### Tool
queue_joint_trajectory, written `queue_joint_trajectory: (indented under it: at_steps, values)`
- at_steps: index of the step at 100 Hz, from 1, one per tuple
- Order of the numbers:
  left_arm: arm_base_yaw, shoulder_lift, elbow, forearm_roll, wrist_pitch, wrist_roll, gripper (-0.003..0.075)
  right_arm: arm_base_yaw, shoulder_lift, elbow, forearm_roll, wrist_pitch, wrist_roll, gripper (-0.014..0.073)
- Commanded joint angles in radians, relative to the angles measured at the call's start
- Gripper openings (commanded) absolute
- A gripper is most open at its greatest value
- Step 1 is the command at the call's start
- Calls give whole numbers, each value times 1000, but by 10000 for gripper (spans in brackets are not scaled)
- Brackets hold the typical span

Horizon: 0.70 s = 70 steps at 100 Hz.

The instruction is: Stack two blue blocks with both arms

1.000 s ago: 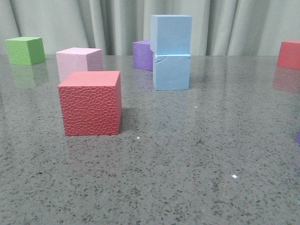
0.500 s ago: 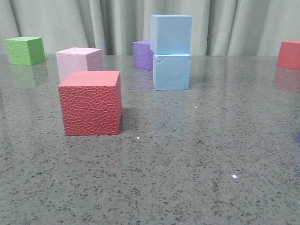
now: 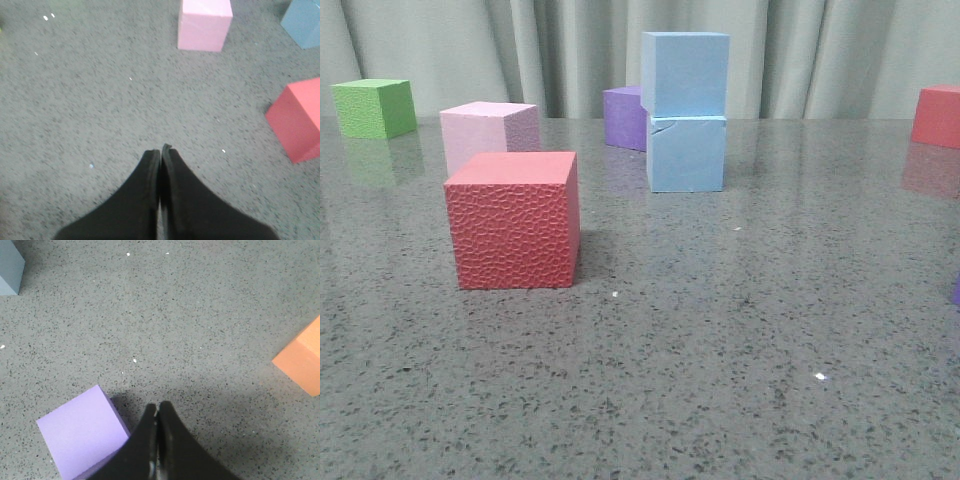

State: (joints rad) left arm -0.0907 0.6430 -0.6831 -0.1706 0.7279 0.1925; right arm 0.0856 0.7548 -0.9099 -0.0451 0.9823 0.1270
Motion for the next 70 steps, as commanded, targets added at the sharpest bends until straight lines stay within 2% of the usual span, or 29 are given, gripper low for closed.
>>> queue_joint_trajectory:
  at_steps: [1, 19, 38, 45, 70]
  values:
    - [0, -15, -20, 15, -120, -7, -19, -6, -7, -25, -2, -49, -10, -69]
    - [0, -98, 48, 79, -278, -27, -19, -6, -7, -25, -2, -50, -10, -69]
    - [0, -231, 215, 234, -465, -225, -19, -6, -7, -25, -2, -50, -10, -69]
    - [0, -284, 276, 275, -499, -268, -19, -6, -7, -25, -2, -50, -10, -69]
    - [0, -455, 462, 296, -537, -270, -19, -6, -7, -25, -2, -50, -10, -69]
